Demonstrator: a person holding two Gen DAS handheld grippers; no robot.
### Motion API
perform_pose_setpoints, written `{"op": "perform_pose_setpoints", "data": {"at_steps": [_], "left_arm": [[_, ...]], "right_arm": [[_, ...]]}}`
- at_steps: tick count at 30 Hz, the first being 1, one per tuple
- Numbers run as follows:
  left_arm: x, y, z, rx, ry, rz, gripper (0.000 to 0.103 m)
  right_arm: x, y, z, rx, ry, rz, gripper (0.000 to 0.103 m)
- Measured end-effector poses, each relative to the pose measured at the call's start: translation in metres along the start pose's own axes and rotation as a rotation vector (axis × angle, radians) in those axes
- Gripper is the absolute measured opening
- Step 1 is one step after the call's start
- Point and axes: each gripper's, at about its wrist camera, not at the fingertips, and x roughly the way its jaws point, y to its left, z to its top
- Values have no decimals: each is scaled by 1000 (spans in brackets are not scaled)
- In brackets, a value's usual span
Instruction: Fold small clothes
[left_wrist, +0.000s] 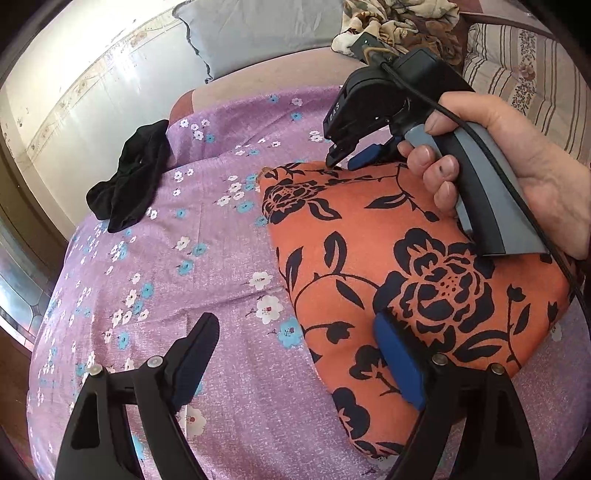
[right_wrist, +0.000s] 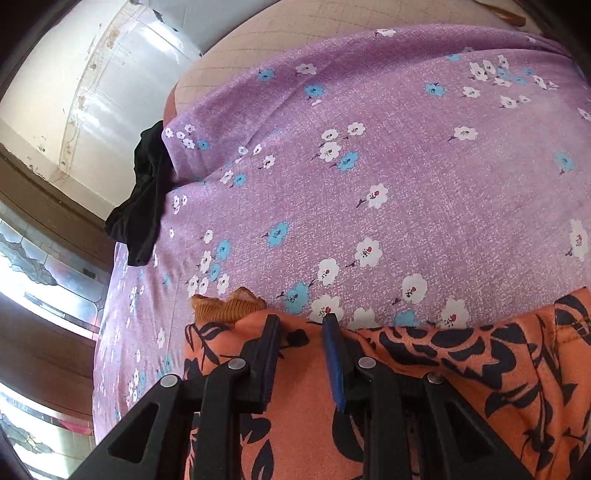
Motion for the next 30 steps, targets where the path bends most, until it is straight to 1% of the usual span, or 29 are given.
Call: {"op": "perform_pose_setpoints", "data": {"at_steps": [3,6,8,12,15,18,21,22,25,30], "left_arm": [[-1,1,0,-4,8,3,86],[-1,2,1,-18,21,3,86],[0,3,2,-30,33,1,86],[2,6,3,-67,58,-14,87],[4,8,2,-98,74,-19,87],[3,7,1,-99,72,-12,87],[2,8,0,-110,87,-13,87],[1,9,0,-121,96,-17,87],[0,13,-2,-151,120,-34,87],[-6,16,-9,-147,127,-61,87]], "right_arm": [[-24,0,2,15,-47,0,27],[-61,-1,0,23,-102,15,28],[-85,-5,-6,30,-114,27,28],[-118,-25,-26,81,-93,-12,28],[-135,-42,-48,134,-81,13,28],[-142,-52,-79,164,-15,32,28],[-145,-55,-105,140,32,-13,29],[-147,-57,-112,129,35,-28,27],[-156,-60,-127,75,12,-69,27],[-167,-64,-146,15,2,-93,27]]}}
